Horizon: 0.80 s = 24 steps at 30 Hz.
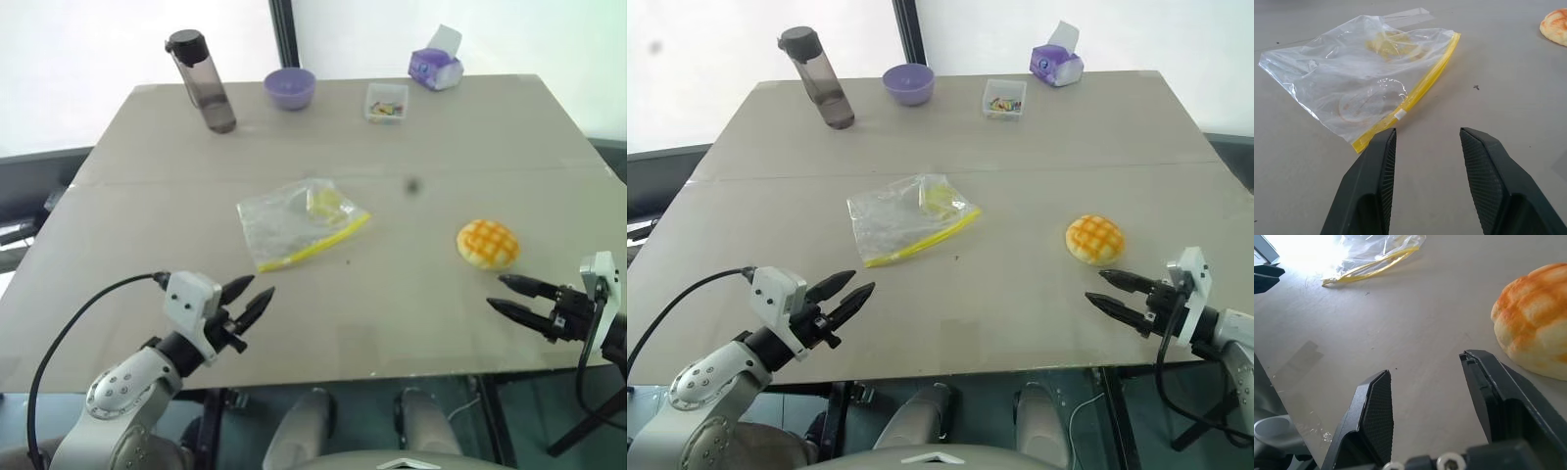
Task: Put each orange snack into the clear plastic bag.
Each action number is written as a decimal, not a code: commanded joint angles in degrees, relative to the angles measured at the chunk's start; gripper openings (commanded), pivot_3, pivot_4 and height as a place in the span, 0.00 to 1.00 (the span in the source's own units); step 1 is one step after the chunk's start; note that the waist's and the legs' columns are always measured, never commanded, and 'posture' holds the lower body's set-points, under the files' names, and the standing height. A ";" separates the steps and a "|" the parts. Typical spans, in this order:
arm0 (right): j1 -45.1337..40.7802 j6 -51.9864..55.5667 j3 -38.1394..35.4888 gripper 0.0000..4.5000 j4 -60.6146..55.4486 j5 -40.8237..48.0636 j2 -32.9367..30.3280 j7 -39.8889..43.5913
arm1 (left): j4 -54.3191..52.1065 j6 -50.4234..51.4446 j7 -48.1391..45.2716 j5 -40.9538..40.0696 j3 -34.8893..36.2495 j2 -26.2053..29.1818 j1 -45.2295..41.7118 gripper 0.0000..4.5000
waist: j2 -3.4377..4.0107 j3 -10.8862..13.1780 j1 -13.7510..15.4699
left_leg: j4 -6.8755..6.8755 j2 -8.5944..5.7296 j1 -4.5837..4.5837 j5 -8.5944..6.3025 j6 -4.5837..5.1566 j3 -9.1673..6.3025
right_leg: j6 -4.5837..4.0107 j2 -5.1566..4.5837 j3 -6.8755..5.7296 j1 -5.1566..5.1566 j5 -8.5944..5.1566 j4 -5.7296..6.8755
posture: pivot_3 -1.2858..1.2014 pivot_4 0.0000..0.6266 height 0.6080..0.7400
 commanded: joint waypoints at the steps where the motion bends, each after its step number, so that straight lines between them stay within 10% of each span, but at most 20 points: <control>1: -0.50 -1.90 -0.95 0.57 -1.30 0.41 0.35 -0.12 | -0.09 -2.05 -1.61 0.36 0.09 0.90 0.74 0.49 | 0.00 0.00 0.00 | 0.00 0.00 0.00 0.00 0.00 0.00 | 0.00 0.00 0.00 0.00 0.00 0.00 | 0.52 0.24 1.00; 24: -2.31 -5.76 1.09 0.57 1.64 -1.10 1.30 0.72 | 2.68 -2.80 -3.27 0.22 0.35 1.95 -2.11 0.49 | 0.00 0.00 0.00 | 0.00 0.00 0.01 0.00 0.00 -0.01 | 0.00 0.00 -0.01 0.01 0.00 0.01 | 0.52 0.24 1.00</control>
